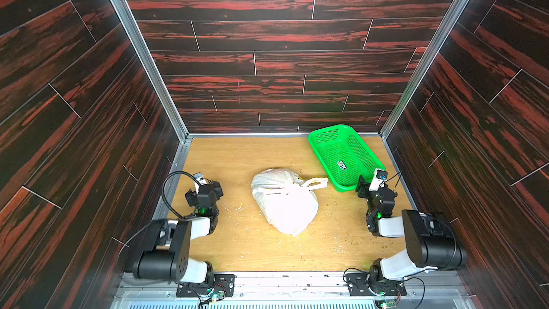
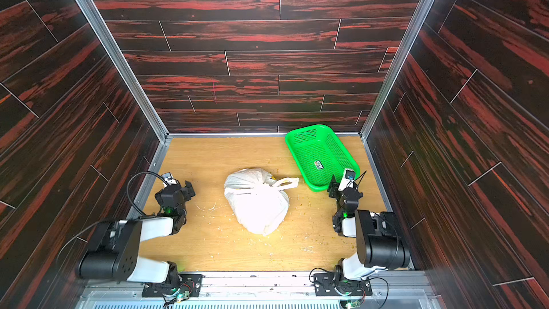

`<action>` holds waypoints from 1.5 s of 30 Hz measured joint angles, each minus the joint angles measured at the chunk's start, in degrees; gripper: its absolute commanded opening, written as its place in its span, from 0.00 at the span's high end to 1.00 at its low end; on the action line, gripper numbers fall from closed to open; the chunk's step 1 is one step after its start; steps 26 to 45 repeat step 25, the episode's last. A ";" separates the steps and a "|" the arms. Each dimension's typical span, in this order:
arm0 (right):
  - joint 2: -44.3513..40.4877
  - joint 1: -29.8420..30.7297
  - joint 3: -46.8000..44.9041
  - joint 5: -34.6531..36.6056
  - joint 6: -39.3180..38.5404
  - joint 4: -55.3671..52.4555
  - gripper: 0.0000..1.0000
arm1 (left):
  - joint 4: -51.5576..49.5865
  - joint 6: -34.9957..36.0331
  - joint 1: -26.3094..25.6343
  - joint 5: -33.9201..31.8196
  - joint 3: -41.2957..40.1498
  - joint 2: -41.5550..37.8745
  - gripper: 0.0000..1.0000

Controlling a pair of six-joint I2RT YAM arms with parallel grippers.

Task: Place the pineapple into a plastic bag & tie a knot
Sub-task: Reset both arms

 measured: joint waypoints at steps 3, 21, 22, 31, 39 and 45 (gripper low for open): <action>0.20 -0.55 0.04 -1.14 0.09 0.33 0.25 | 3.56 0.48 0.20 2.89 -0.15 3.56 0.00; 0.20 -2.71 0.04 -2.49 1.70 -0.15 0.19 | -0.55 -0.04 0.50 2.10 3.56 3.15 0.00; 0.20 -2.71 0.04 -2.49 1.75 -0.15 0.18 | -0.68 -0.07 0.50 2.10 3.82 3.15 0.00; 0.20 -2.71 0.04 -2.49 1.81 -0.17 0.07 | -0.57 -0.04 0.50 2.14 4.02 3.15 0.00; 0.20 -2.71 0.04 -2.49 1.81 -0.17 0.07 | -0.57 -0.04 0.50 2.14 4.02 3.15 0.00; 0.20 -2.71 0.04 -2.49 1.81 -0.17 0.07 | -0.57 -0.04 0.50 2.14 4.02 3.15 0.00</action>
